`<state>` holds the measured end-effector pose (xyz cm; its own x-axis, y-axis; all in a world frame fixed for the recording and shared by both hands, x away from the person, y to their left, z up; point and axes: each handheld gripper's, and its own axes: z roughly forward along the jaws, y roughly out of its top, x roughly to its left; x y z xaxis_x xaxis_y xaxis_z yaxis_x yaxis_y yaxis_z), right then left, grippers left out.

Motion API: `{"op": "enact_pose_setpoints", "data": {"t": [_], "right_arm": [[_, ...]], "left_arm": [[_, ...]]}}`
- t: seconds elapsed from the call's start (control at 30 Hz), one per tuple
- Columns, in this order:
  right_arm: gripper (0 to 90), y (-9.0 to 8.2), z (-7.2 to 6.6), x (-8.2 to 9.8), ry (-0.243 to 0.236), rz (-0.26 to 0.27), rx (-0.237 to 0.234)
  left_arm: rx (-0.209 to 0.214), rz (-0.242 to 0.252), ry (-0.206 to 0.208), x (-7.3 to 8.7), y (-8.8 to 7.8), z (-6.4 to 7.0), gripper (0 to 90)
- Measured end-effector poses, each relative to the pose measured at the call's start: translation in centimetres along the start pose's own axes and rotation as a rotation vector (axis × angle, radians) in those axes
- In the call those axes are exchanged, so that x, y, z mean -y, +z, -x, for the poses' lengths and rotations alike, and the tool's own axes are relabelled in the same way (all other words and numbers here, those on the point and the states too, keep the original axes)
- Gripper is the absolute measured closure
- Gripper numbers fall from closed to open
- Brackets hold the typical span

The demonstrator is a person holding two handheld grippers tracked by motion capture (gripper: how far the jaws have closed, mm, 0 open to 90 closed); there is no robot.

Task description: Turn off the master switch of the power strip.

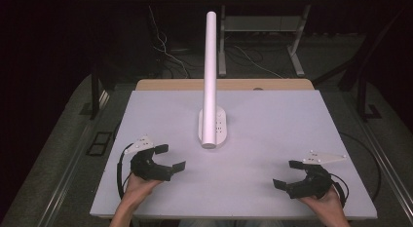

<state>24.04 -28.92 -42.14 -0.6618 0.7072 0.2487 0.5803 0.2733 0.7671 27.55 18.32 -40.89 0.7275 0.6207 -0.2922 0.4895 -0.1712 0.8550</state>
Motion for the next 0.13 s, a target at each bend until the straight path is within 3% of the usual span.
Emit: {"op": "enact_pose_setpoints", "data": {"t": [0.13], "right_arm": [[0.5, -0.01, -0.1, 0.0, -0.009, 0.005, -0.001]], "left_arm": [[0.002, -0.019, 0.004, 0.55, 0.26, 0.15, 0.0]]}}
